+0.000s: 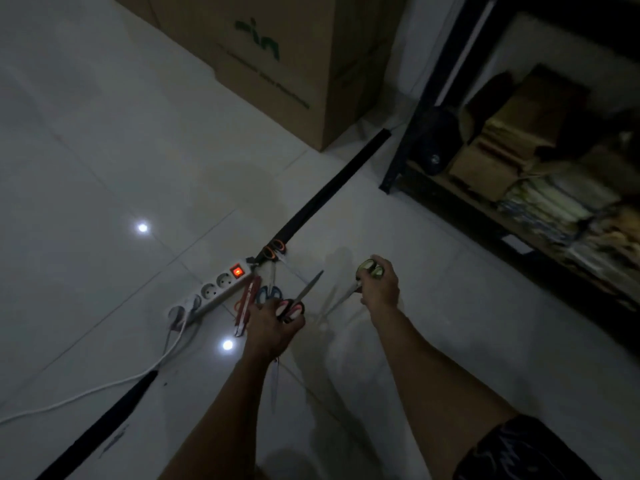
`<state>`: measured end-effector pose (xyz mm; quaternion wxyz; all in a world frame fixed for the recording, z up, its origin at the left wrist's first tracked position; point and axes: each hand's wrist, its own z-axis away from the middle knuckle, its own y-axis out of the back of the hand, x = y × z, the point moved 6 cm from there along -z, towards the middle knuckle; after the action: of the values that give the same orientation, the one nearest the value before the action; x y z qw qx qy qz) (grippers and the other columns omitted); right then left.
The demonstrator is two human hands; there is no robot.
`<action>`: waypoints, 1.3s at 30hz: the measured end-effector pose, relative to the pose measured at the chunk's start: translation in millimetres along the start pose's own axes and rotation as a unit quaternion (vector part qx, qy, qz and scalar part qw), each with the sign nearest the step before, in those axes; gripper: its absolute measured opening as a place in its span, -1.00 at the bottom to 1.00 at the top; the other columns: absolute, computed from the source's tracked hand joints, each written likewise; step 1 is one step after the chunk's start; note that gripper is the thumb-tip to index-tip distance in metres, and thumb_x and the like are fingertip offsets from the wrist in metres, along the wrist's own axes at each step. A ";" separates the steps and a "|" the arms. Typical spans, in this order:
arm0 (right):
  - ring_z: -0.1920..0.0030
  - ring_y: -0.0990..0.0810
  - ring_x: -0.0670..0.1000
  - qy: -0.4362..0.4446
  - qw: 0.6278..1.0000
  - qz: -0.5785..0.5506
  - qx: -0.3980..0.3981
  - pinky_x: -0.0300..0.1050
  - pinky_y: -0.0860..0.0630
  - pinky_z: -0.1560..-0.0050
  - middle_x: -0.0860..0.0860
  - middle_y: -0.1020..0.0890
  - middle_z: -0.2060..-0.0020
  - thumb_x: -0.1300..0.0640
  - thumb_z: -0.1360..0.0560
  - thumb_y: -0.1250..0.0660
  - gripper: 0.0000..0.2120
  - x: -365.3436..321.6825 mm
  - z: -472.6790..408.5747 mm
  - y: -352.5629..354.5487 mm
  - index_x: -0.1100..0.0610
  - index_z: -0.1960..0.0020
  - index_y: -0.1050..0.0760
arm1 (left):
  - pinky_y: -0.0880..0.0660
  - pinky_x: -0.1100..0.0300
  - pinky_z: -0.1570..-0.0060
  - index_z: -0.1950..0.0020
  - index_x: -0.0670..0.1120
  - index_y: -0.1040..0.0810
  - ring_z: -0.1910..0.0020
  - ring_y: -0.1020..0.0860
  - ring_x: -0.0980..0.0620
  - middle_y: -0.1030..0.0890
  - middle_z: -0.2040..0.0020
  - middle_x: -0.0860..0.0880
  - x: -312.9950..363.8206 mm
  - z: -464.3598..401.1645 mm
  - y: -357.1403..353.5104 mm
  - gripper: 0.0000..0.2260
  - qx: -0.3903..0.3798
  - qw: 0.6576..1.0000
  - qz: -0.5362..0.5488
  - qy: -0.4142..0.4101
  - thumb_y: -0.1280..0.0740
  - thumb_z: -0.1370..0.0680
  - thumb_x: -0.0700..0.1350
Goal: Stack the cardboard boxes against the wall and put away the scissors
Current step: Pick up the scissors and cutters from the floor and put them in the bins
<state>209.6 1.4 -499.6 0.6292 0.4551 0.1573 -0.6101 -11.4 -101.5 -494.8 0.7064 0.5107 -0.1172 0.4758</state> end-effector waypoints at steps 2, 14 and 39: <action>0.19 -0.65 0.16 -0.029 0.998 -0.044 0.018 0.06 -0.66 0.24 0.09 -0.58 0.04 0.26 -0.55 -0.35 -0.76 -24.0 26.5 36.0 0.02 -0.16 -0.54 | -0.24 0.26 0.05 -0.16 -0.18 -0.57 -0.26 -0.38 -0.07 -0.53 -0.13 -0.15 42.6 25.5 19.2 -0.45 -0.016 1.000 0.006 -0.017 -0.42 -0.34 0.17; 0.15 -0.53 0.15 -0.154 0.944 -0.226 0.186 0.09 -0.58 -0.01 0.25 -0.57 -0.05 0.13 -0.62 -0.31 -0.78 -236.8 163.7 265.2 0.25 -0.18 -0.54 | -0.57 0.10 -0.01 -0.14 -0.03 -0.58 0.03 -0.61 -0.03 -0.61 0.01 -0.07 340.8 119.7 118.3 -0.38 -0.112 0.988 0.012 -0.108 -0.42 -0.24 0.34; -0.13 -0.56 0.18 -0.057 0.890 -0.439 0.108 0.05 -0.63 0.10 0.22 -0.51 -0.30 0.23 -0.62 -0.25 -0.75 -445.2 -2.7 415.0 0.11 -0.30 -0.45 | -0.46 0.18 0.12 0.04 -0.01 -0.52 0.07 -0.55 0.00 -0.56 0.04 -0.04 668.8 31.1 54.6 -0.59 -0.109 0.961 0.021 -0.252 -0.44 -0.36 0.29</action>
<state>496.9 215.6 -7.6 0.2520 0.3692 0.2376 -0.8624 303.0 243.6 -11.7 0.6953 0.5311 -0.3536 0.3308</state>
